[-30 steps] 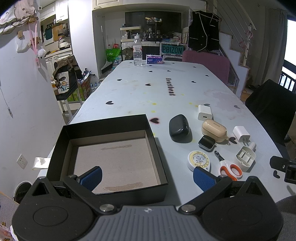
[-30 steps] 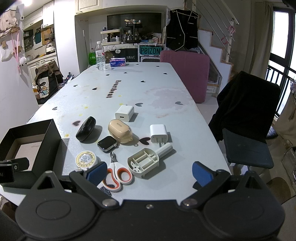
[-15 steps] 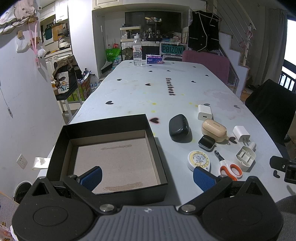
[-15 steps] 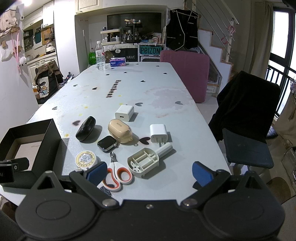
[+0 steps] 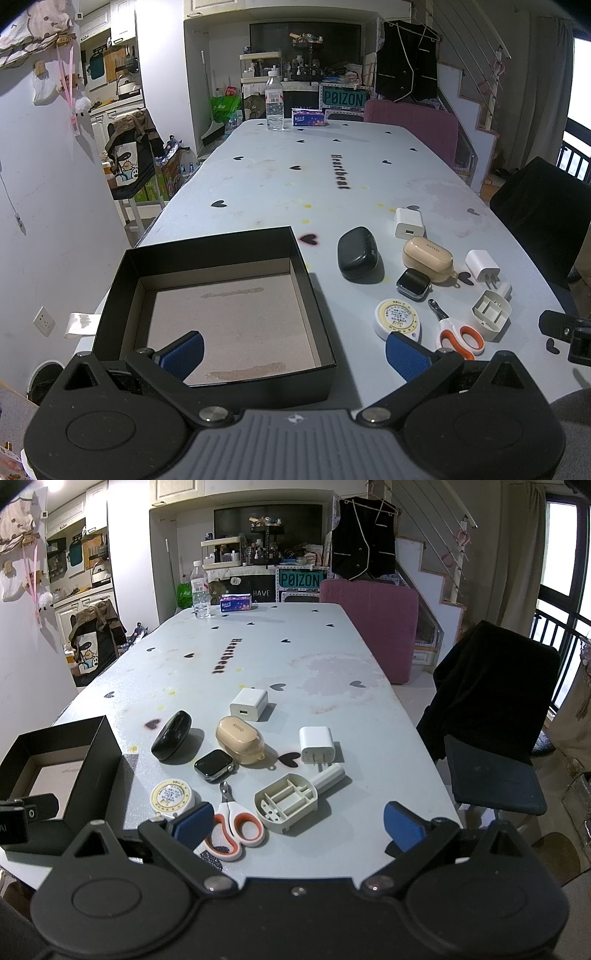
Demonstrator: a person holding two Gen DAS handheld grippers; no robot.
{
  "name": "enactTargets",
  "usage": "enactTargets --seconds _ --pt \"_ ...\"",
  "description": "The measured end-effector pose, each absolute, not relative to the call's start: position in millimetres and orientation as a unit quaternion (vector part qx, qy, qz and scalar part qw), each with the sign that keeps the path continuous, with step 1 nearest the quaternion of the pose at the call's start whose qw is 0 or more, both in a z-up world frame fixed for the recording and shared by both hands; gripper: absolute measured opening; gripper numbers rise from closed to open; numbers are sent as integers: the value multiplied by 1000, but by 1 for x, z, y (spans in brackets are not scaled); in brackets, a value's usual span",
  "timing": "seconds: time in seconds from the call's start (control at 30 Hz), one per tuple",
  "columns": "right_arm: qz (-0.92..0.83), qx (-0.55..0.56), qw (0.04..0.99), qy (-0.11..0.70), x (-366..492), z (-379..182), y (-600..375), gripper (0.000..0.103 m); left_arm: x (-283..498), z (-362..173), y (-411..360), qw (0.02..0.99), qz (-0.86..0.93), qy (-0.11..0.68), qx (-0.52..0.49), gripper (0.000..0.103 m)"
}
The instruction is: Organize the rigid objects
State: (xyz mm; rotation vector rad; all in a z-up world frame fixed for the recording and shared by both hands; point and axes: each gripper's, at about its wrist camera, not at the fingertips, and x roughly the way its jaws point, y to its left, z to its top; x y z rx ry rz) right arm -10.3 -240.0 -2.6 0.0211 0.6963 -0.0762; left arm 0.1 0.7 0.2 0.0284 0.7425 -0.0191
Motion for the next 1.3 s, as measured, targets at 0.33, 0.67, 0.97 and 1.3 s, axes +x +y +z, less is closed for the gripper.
enactTargets --seconds 0.33,0.67,0.97,1.3 --pt "-38 12 940 340 -9 -5 -241 99 -1 3 -2 932 -10 361 14 103" --pt "-39 11 940 340 -9 -6 -241 99 -1 2 -2 932 -10 361 14 103" --pt "-38 10 940 340 -10 -5 -241 99 1 -3 -5 932 -10 361 15 103" --pt "-44 11 941 335 -8 -15 -244 99 -6 4 2 935 -9 355 14 103"
